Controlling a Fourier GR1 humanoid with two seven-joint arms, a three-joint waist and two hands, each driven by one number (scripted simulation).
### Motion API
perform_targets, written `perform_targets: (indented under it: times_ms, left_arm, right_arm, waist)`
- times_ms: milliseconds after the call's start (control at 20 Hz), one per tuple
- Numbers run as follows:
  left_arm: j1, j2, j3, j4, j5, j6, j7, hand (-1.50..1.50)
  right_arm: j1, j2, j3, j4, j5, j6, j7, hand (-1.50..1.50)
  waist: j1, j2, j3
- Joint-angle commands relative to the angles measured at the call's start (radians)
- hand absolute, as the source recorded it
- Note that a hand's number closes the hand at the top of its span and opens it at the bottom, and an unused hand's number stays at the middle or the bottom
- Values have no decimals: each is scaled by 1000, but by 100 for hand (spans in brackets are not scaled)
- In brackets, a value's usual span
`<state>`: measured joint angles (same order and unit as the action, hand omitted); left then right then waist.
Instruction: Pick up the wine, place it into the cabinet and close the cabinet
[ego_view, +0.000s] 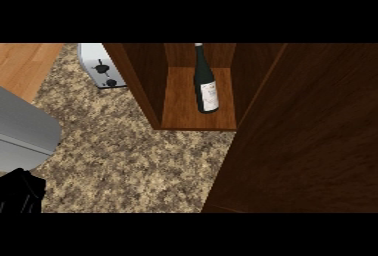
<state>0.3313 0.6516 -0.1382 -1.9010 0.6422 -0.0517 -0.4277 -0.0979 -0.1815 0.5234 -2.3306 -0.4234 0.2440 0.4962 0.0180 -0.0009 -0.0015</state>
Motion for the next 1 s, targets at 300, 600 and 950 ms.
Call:
perform_targets:
  times_ms: [300, 600, 950]
  left_arm:
    - [16, 5, 121, 17, 47, -112, 42, 150]
    - [11, -62, 94, -18, -27, -88, 61, 150]
    - [17, -92, 118, -49, -31, -86, 133, 150]
  right_arm:
    - [-464, 179, 30, 146, -15, -298, 187, 150]
    - [-646, 181, 65, 398, -50, -420, 24, 150]
    - [-740, 181, -42, 570, -143, -431, -53, 150]
  waist:
    - [-4, 0, 0]
    - [-1, 0, 1]
    - [-4, 1, 1]
